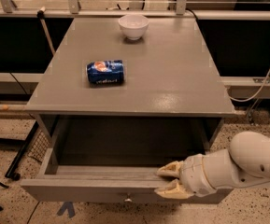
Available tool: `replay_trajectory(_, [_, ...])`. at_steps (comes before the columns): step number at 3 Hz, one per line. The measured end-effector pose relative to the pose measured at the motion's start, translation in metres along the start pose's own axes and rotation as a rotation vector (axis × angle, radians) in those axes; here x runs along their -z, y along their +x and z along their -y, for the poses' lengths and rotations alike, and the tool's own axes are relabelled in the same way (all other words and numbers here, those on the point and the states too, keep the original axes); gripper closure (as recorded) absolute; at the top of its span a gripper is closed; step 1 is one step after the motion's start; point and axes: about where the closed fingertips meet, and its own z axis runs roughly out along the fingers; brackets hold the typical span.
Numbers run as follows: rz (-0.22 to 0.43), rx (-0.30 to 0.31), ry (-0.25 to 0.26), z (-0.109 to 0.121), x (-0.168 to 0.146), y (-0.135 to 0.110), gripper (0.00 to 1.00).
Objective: Open top drawer
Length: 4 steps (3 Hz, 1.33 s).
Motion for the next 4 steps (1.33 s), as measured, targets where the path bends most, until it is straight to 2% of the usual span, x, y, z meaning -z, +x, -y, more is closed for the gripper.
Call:
replay_trajectory(1, [0.014,-0.029,0.000,-0.021,-0.001,0.006,1.00])
replay_trajectory(2, [0.025,-0.051,-0.005,-0.033,-0.003,0.010,1.00])
replay_trajectory(3, [0.025,-0.050,-0.005,-0.033,-0.001,0.008,0.83])
replay_trajectory(4, [0.024,-0.048,-0.007,-0.034,-0.002,0.007,0.52])
